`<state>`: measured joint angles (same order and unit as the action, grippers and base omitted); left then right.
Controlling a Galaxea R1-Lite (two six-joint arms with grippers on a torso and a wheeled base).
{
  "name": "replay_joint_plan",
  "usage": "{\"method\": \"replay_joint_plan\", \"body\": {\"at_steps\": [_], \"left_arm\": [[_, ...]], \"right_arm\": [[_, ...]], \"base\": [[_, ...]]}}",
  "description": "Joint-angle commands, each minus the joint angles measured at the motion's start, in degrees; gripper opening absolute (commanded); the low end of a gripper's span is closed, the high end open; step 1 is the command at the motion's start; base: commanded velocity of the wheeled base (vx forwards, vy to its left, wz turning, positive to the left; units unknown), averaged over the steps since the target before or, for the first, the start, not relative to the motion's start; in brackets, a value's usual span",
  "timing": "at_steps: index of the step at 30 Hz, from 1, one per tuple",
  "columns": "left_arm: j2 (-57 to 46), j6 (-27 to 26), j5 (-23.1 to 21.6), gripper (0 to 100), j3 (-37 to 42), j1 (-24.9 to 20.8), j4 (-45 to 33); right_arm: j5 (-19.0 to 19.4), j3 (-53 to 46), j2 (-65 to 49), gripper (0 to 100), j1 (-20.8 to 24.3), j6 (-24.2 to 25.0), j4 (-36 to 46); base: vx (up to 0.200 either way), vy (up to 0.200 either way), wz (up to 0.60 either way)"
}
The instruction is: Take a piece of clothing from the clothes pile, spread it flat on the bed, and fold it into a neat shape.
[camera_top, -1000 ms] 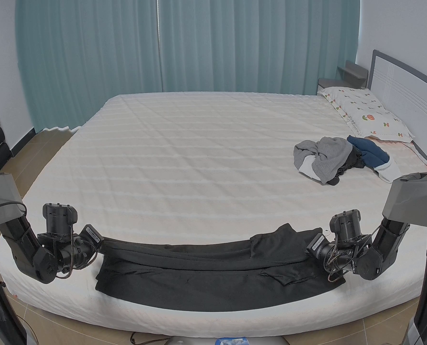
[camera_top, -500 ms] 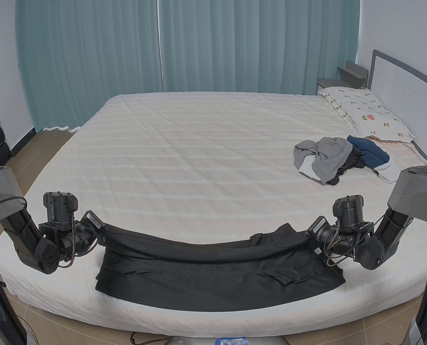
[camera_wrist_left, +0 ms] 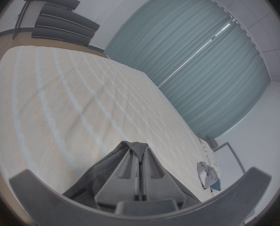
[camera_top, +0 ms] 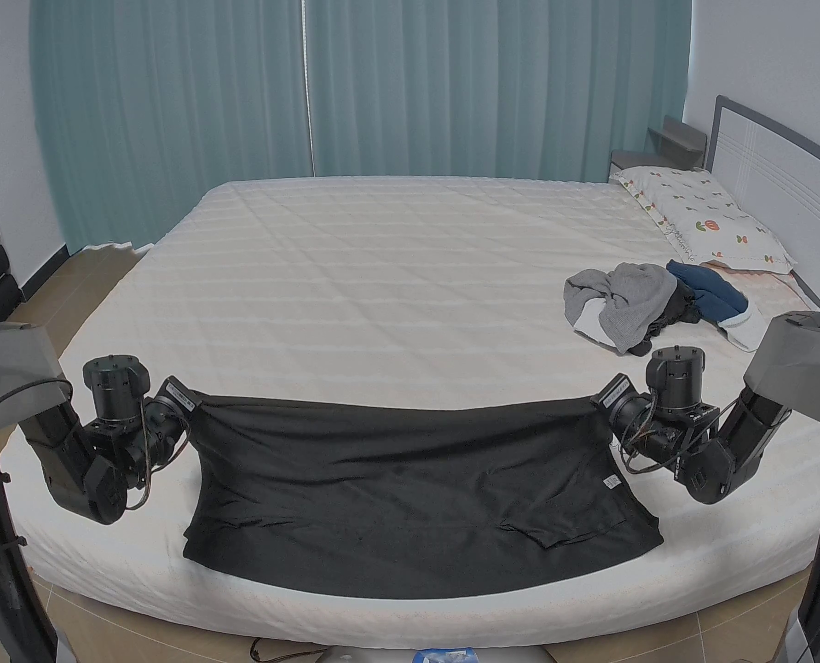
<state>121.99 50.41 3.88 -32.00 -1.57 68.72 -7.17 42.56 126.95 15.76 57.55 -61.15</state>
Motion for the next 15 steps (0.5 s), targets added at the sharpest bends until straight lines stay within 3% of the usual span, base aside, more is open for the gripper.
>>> {"method": "replay_joint_plan", "body": {"at_steps": [1,2,5,15], "left_arm": [[5.63,-2.33,-0.1,0,4.23,-0.19,3.53],[6.77,-6.81,-0.1,0,7.13,0.17,5.29],[7.12,-11.91,-0.45,0,12.4,0.08,8.71],[8.97,-20.79,-0.36,0,19.96,-0.36,12.23]], "right_arm": [[0.14,-3.97,2.51,0,-0.03,-2.09,-0.99],[0.49,-5.82,2.69,0,-0.12,-3.85,-0.99],[1.89,-8.72,2.51,0,-0.21,-6.05,-1.08],[2.33,-11.36,5.94,0,0.06,-10.0,-1.87]], "base": [[0.0,0.0,0.0],[0.0,0.0,0.0],[0.0,0.0,0.0],[0.0,0.0,0.0]]}}
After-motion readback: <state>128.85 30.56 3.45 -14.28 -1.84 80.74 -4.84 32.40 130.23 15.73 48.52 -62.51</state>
